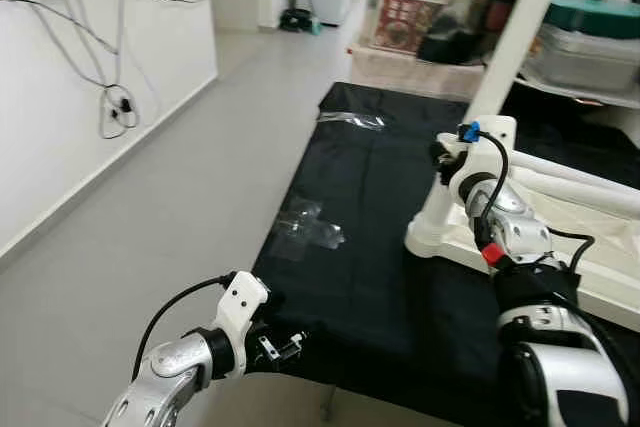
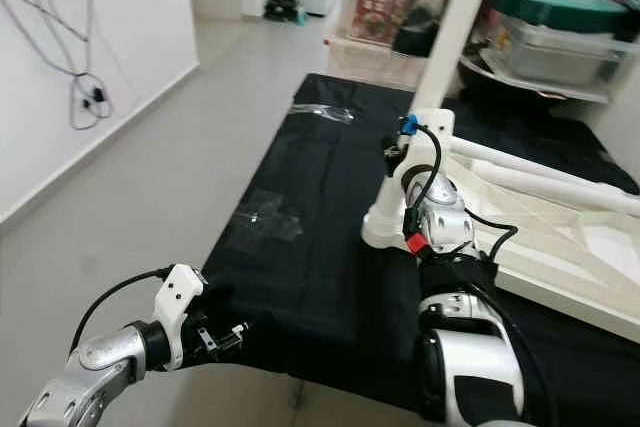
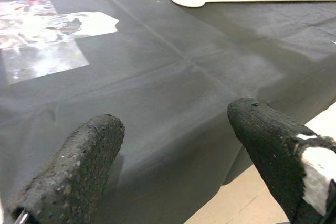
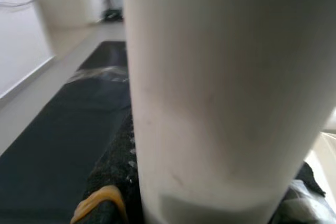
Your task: Building children table
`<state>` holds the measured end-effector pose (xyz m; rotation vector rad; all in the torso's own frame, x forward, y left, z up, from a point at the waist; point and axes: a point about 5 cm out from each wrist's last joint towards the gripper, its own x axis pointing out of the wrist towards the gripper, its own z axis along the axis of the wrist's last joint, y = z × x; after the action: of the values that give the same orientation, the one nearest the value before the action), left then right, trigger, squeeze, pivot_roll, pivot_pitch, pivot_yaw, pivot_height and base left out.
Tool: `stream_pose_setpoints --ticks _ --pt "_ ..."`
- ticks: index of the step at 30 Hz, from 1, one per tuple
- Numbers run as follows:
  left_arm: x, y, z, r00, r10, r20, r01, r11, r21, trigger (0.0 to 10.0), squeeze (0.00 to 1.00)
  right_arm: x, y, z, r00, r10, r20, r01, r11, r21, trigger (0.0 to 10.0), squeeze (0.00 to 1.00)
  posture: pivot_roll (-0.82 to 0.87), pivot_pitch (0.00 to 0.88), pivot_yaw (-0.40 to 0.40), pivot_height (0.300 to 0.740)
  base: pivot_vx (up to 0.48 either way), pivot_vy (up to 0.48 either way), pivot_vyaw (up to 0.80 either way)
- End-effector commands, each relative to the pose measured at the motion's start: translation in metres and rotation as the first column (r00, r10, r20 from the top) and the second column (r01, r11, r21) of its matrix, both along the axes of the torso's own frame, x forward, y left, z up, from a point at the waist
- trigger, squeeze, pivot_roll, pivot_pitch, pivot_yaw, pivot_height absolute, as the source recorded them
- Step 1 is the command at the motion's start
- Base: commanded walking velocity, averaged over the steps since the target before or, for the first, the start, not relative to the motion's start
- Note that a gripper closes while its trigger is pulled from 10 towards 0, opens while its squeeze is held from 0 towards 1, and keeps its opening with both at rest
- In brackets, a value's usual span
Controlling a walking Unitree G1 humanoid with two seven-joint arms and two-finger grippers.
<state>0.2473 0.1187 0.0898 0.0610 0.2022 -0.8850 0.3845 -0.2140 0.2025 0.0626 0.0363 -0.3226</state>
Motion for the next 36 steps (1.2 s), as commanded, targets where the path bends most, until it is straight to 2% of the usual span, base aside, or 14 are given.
stream_pose_setpoints --ticks 1,10,11,12,13,14,15,20,21,26,28,34,35,36 --pt "0.000 -0.003 -0.001 1.000 -0.005 -0.004 0.005 1.000 -0.001 10.0 0.00 -0.011 0.005 -0.022 0.994 -0.095 -0.059 0.095 0.995 0.002 0.0 0.00 0.02 0.000 -0.110 0.740 0.000 0.000 0.00" --pt "-0.002 -0.001 -0.001 1.000 -0.009 -0.012 0.009 1.000 -0.005 10.0 0.00 -0.016 0.046 -0.025 0.997 -0.010 -0.078 0.011 1.000 0.011 0.0 0.00 0.02 0.000 -0.111 0.740 0.000 0.000 0.00" --pt "-0.001 -0.001 -0.001 1.000 -0.009 -0.012 0.009 1.000 -0.006 10.0 0.00 -0.013 0.050 -0.022 0.997 0.022 -0.072 -0.021 1.000 0.014 10.0 0.00 0.02 0.000 -0.111 0.740 0.000 0.000 0.00" --pt "-0.001 -0.001 -0.001 1.000 -0.009 -0.012 0.009 1.000 -0.006 10.0 0.00 -0.013 0.050 -0.022 0.997 0.022 -0.072 -0.021 1.000 0.014 10.0 0.00 0.02 0.000 -0.111 0.740 0.000 0.000 0.00" --pt "-0.001 -0.002 0.000 1.000 -0.009 -0.011 0.009 1.000 -0.007 10.0 0.00 -0.011 0.047 -0.017 0.998 0.032 -0.047 -0.030 0.999 0.033 10.0 0.37 0.02 0.000 -0.112 0.740 0.000 0.000 0.00" --pt "-0.001 -0.002 0.000 1.000 -0.009 -0.011 0.009 1.000 -0.007 10.0 0.00 -0.011 0.047 -0.017 0.998 0.032 -0.047 -0.030 0.999 0.033 10.0 0.37 0.02 0.000 -0.112 0.740 0.000 0.000 0.00" --pt "-0.001 -0.002 0.000 1.000 -0.008 -0.011 0.008 1.000 -0.009 10.0 0.00 -0.009 0.045 -0.011 0.999 0.036 -0.023 -0.035 0.999 0.039 10.0 1.00 0.02 0.000 -0.112 0.740 0.000 0.000 0.00" --pt "-0.001 -0.002 0.000 1.000 -0.009 -0.012 0.009 1.000 -0.012 10.0 0.00 -0.005 0.040 0.000 0.997 0.070 0.019 -0.071 0.997 0.023 10.0 0.98 0.02 0.000 -0.110 0.740 0.000 0.000 0.00" --pt "-0.002 -0.002 -0.001 1.000 -0.009 -0.013 0.009 1.000 -0.011 10.0 0.00 -0.003 0.040 0.010 0.988 0.142 0.067 -0.142 0.990 -0.013 10.0 0.00 0.02 0.000 -0.110 0.740 0.000 0.000 0.00" --pt "-0.002 -0.001 0.000 1.000 -0.007 -0.013 0.007 1.000 -0.009 10.0 0.00 -0.003 0.046 0.024 0.789 0.608 0.093 -0.600 0.794 -0.097 10.0 0.00 0.02 0.000 -0.108 0.740 0.000 0.000 0.00" --pt "-0.001 0.000 0.000 1.000 -0.006 -0.012 0.006 1.000 -0.008 10.0 0.00 -0.012 0.044 0.018 0.643 0.766 0.022 -0.755 0.638 -0.151 10.0 0.00 0.02 0.000 -0.107 0.740 0.000 0.000 0.00" --pt "-0.001 0.001 -0.001 1.000 -0.007 -0.011 0.007 1.000 -0.004 10.0 0.00 -0.017 0.029 -0.007 0.537 0.831 -0.142 -0.842 0.517 -0.156 10.0 0.00 0.02 0.000 -0.112 0.740 0.000 0.000 0.00" --pt "0.000 0.000 0.000 1.000 -0.005 -0.009 0.005 1.000 -0.006 10.0 0.00 -0.013 0.028 -0.009 0.535 0.833 -0.143 -0.844 0.520 -0.129 3.2 0.00 0.02 0.000 -0.113 0.740 0.000 0.000 0.00" --pt "0.000 0.000 0.000 1.000 -0.004 -0.009 0.004 1.000 -0.006 10.0 0.00 -0.012 0.029 -0.008 0.534 0.834 -0.140 -0.845 0.520 -0.124 3.2 0.00 0.02 0.000 -0.113 0.740 0.000 0.000 0.00"
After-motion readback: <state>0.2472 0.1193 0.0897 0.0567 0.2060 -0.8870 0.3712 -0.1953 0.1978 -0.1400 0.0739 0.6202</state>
